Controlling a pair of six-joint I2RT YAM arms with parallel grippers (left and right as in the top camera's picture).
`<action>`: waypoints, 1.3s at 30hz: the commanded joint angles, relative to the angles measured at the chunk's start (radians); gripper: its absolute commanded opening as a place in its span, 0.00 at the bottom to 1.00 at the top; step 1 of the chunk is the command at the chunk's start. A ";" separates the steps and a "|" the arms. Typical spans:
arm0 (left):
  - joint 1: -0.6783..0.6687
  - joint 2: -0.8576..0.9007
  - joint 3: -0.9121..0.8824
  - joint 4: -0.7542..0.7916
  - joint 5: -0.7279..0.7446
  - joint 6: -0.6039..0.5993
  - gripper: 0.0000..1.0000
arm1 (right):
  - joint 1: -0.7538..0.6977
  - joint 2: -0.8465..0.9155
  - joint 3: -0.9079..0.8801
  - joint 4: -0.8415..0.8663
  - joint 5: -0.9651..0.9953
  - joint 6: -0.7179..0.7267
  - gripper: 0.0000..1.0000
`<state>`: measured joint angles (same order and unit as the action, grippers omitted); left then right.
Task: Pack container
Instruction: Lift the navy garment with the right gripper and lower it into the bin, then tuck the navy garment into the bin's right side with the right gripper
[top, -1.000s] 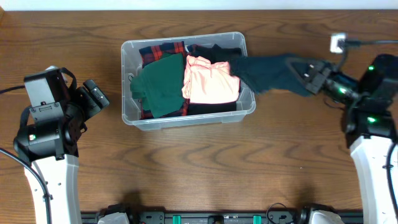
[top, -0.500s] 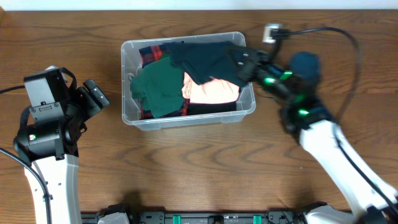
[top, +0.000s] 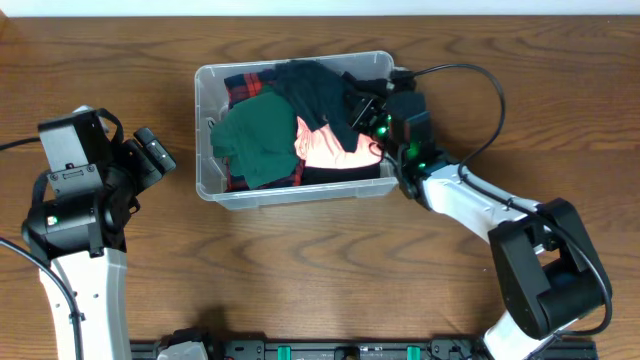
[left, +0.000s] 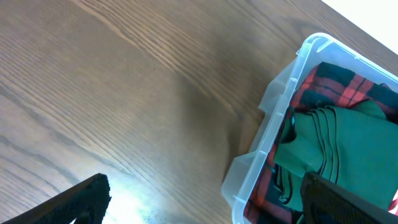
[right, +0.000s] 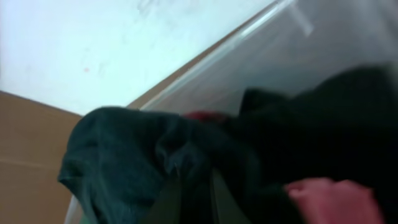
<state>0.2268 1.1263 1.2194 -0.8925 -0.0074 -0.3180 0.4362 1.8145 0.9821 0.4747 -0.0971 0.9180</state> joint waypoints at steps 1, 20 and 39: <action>0.004 0.003 0.002 -0.002 -0.012 -0.009 0.98 | -0.045 -0.006 0.002 -0.022 0.024 -0.090 0.01; 0.004 0.003 0.002 -0.002 -0.012 -0.009 0.98 | -0.109 -0.290 0.002 -0.008 -0.161 -0.329 0.01; 0.004 0.003 0.002 -0.002 -0.012 -0.009 0.98 | -0.056 -0.290 0.002 -0.050 -0.201 -0.298 0.28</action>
<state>0.2264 1.1263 1.2194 -0.8925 -0.0074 -0.3180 0.3836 1.5276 0.9806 0.4438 -0.3618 0.6559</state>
